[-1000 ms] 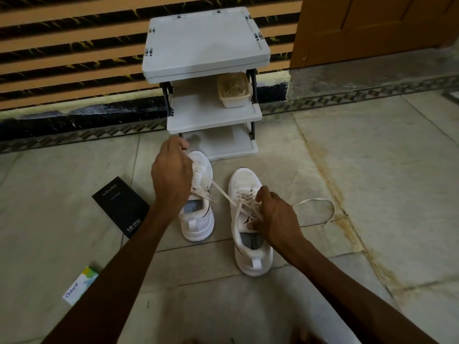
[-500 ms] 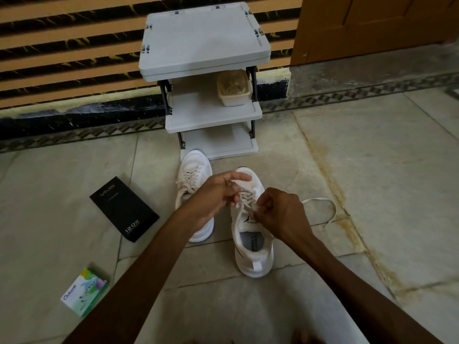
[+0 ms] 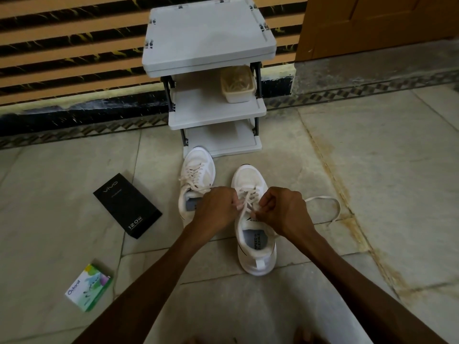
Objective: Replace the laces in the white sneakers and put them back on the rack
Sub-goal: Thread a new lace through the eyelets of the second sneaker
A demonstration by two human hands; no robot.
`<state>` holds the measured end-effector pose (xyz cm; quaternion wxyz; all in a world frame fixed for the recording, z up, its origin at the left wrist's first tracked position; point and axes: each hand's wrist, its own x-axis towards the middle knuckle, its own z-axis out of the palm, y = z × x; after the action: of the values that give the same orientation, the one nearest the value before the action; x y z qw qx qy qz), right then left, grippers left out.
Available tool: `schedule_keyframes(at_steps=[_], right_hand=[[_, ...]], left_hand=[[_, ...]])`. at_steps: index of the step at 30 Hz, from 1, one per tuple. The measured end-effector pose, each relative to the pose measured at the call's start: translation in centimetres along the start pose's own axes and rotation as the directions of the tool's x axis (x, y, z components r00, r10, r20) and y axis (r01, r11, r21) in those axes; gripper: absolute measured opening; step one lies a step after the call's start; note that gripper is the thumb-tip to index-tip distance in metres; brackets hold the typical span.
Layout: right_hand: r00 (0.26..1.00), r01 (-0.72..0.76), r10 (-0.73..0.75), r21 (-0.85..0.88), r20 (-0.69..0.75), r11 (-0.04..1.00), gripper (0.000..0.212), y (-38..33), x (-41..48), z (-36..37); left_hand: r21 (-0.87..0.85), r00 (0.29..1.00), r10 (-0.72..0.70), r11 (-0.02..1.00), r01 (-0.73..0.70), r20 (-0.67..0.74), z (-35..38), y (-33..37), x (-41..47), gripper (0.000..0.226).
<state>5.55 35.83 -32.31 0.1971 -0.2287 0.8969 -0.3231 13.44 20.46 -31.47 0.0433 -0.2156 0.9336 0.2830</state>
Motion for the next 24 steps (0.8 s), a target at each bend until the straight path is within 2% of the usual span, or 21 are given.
schedule_keyframes(at_steps=[2,4,5,6,8,10,12,15,18,19,20,21,23,24], right_hand=[[1.0,-0.004,0.004,-0.008,-0.008,1.0,0.034,-0.2,0.0,-0.1],[1.0,-0.011,0.011,-0.009,-0.014,1.0,0.033,-0.2,0.0,-0.3],[1.0,-0.011,0.011,-0.004,-0.016,1.0,0.033,-0.2,0.0,-0.4],[1.0,-0.009,0.009,0.002,-0.017,1.0,0.033,-0.1,0.0,-0.4],[1.0,-0.004,0.004,0.007,-0.019,1.0,0.034,-0.1,0.0,-0.4],[1.0,-0.006,0.006,0.013,-0.012,1.0,0.034,-0.3,0.1,-0.2],[1.0,0.002,-0.002,0.02,0.022,1.0,0.033,-0.6,0.2,0.0],[0.999,-0.007,0.002,0.102,0.051,0.995,0.029,-0.4,0.0,-0.1],[0.997,-0.045,0.032,0.214,0.064,0.976,0.051,0.3,-0.9,-0.6],[0.997,-0.051,0.041,0.169,0.062,0.984,0.06,0.6,-1.2,-0.5],[0.998,-0.048,0.043,0.108,0.043,0.993,0.067,0.8,-1.4,-0.3],[0.999,-0.045,0.044,0.052,0.018,0.998,0.07,1.0,-1.6,0.0],[0.998,-0.057,0.057,0.012,-0.031,0.998,0.074,1.2,-1.9,0.4],[0.996,-0.073,0.073,0.008,-0.049,0.997,0.076,1.2,-1.9,0.4]], left_hand=[[-0.021,1.0,0.008,1.0,-0.008,-0.024,-0.5,0.0,0.2,0.023],[-0.248,0.994,-0.088,0.966,0.07,-0.063,-1.9,0.1,0.3,0.028],[-0.426,0.982,-0.169,0.897,0.118,-0.085,-3.1,0.1,0.4,0.031],[-0.611,0.967,-0.237,0.781,0.131,-0.096,-4.6,0.0,0.7,0.034],[-0.833,0.953,-0.279,0.55,0.06,-0.116,-7.7,-0.4,1.0,0.036],[-0.907,0.965,-0.236,0.421,-0.007,-0.117,-9.1,-0.4,1.0,0.034],[-0.945,0.979,-0.194,0.327,0.001,-0.066,-8.5,0.2,0.5,0.031],[-0.972,0.989,-0.15,0.234,0.026,-0.01,-6.6,1.1,-0.1,0.024],[-0.997,0.992,-0.107,-0.025,0.068,0.07,-5.8,1.5,-0.4,0.02],[-0.994,0.99,-0.107,-0.055,0.09,0.096,-5.5,1.6,-0.5,0.021],[-0.994,0.984,-0.136,-0.002,0.114,0.113,-5.2,1.7,-0.5,0.022],[-0.982,0.975,-0.19,0.128,0.139,0.114,-4.7,1.7,-0.3,0.022],[-0.829,0.957,-0.291,0.532,0.175,0.016,-3.6,1.5,0.0,0.014],[-0.652,0.957,-0.275,0.744,0.148,-0.096,-3.1,1.1,0.2,0.009]])
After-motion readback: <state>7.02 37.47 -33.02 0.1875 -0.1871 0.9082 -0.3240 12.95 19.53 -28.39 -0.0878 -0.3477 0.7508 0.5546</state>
